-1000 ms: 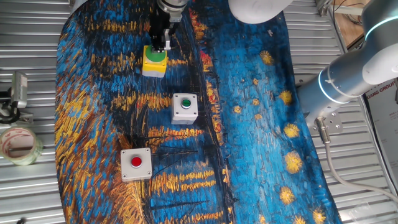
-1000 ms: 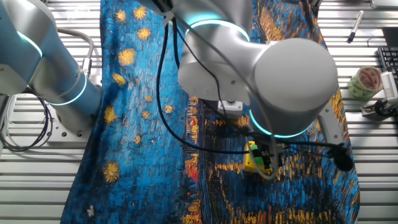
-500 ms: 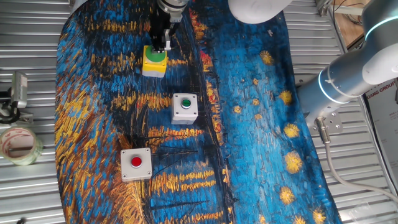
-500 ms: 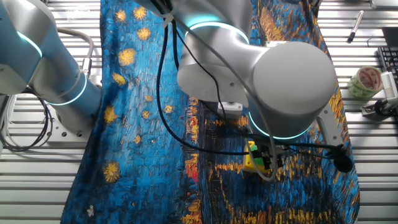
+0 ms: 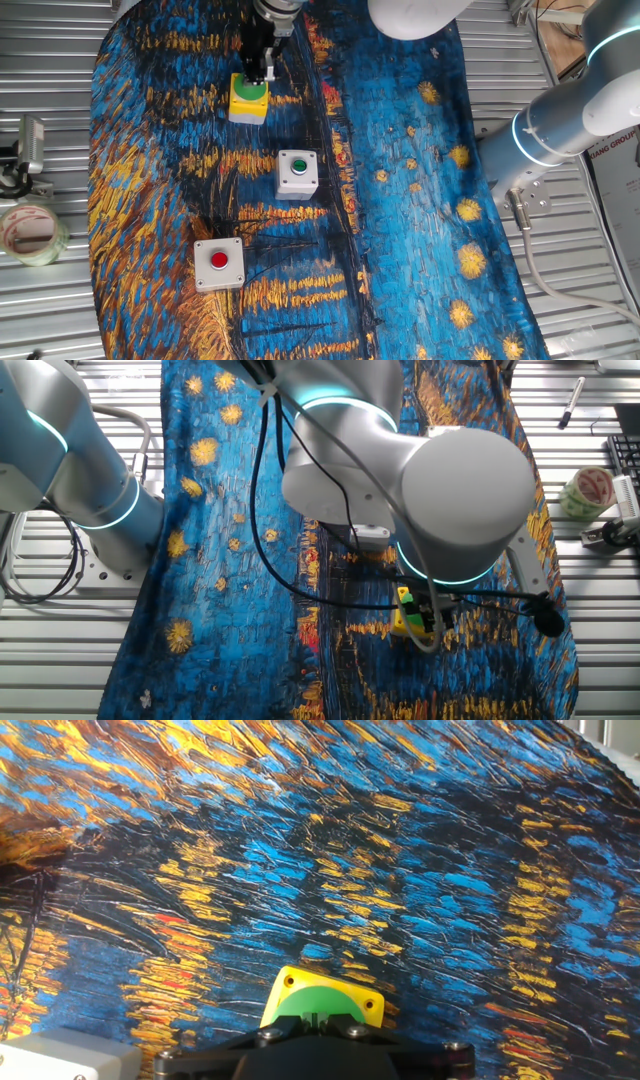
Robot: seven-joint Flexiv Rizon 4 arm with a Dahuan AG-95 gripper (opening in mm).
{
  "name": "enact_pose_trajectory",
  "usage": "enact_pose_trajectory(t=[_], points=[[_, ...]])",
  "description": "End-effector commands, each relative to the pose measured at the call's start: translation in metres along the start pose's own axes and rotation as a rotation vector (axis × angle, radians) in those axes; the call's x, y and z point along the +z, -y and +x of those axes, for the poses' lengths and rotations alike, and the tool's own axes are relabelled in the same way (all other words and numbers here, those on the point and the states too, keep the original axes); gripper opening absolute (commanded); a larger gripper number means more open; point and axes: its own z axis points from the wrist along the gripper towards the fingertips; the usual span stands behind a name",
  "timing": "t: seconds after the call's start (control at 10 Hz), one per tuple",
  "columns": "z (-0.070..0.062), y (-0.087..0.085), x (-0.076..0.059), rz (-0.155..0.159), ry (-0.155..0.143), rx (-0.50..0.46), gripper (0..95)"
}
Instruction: Press three buttons from left to right in sequence
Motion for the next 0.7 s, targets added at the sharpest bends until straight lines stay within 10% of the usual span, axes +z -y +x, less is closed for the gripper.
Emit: enact_pose_trajectory(t=[0.1,0.7], points=[[0.0003,0.0005,0.0083,0.001,0.007,-0.003,0.0],[0.0021,-0.0006,0.0030,0.012,0.002,-0.002,0.0]])
